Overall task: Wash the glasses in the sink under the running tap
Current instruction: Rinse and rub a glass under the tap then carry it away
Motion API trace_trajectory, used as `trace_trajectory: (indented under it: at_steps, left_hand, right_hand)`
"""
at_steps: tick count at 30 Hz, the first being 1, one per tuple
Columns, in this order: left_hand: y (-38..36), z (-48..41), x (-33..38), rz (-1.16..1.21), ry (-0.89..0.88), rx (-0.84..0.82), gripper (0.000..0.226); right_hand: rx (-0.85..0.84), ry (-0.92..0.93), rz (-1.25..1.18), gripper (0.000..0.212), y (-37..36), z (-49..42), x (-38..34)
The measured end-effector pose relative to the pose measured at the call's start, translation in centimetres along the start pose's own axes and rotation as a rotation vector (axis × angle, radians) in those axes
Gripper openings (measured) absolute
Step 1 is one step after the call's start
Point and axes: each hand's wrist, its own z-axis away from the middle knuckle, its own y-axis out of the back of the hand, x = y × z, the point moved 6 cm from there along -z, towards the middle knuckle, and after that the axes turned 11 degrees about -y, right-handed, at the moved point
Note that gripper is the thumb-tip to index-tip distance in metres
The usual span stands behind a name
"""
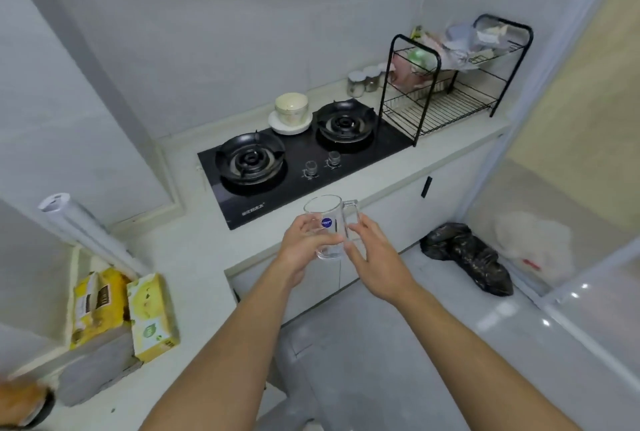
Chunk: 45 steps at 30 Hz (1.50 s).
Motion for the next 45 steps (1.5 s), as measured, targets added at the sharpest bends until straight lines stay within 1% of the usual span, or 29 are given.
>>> trace_trajectory:
  at_steps: [3,9,12,15,19,22,25,27,29,30,35,38,40,43,45]
  left_hand:
    - [-2.8,-3.8,0.4,0.023,0.03,-0.078,0.071]
    - [-11.5,-9.7,1.2,-0.018,0.036,-0.204,0.066]
    - [-17.1,-12.9,0.8,-0.017,0.036,-0.249,0.071]
    - [-22.6,-16.1,0.1,-0.036,0.048,-0.253,0.065]
    - [-29.7,-20.2,-0.4,-0.042,0.05,-0.214,0.064]
    - [-34.3,-22.5,-0.1,-0.027,0.06,-0.199,0.067]
    - [-37.8,-24.9,0.4,-0.006,0.071,-0.182,0.075]
    - [-39.6,-26.5,0.5,0.014,0.091,-0.152,0.081]
    - [-40.9,-27.9,0.6,0.022,0.118,-0.12,0.093]
    - [-41.4,-28.6,0.5,0.022,0.128,-0.106,0.093]
    - [-43.4,-32.6,0.7,-0.023,0.196,-0.069,0.082]
    - [-44.4,-34.8,1.3,-0.019,0.249,-0.048,0.07]
    - [-44.9,-36.6,1.5,-0.056,0.293,-0.05,0.071]
    - [-45.5,-38.9,1.9,0.01,0.354,-0.058,0.068]
    - [-45.6,-40.4,2.3,0.073,0.353,-0.047,0.055]
  right_hand:
    - [0.071,0.008,0.097,0.057,1.9,-2.8,1.6]
    - [0.171,-0.08,0.035,0.061,7.3,-7.8,6.5]
    - [0.211,-0.114,0.06,0.059,10.8,-10.8,10.7]
    - [0.201,-0.129,0.107,0.057,14.8,-13.9,14.8]
    - [0.152,-0.115,0.164,0.058,20.5,-18.0,19.4]
    - [0.125,-0.131,0.168,0.058,24.4,-20.6,22.3]
    - [0.117,-0.096,0.169,0.052,27.7,-23.1,24.3]
    - [0.064,-0.111,0.177,0.053,29.1,-24.9,25.6]
    - [-0.008,-0.153,0.149,0.054,29.9,-26.6,26.6]
    - [-0.035,-0.172,0.12,0.053,30.3,-27.4,27.1]
    - [-0.14,-0.203,0.047,0.052,32.0,-31.8,28.3]
    - [-0.245,-0.175,0.062,0.061,32.8,-34.4,28.8]
    - [-0.298,-0.142,0.103,0.064,33.3,-36.2,29.0]
    - [-0.243,-0.081,0.212,0.046,34.2,-39.7,29.3]
    - [-0.216,-0.039,0.255,0.038,34.5,-41.8,29.2]
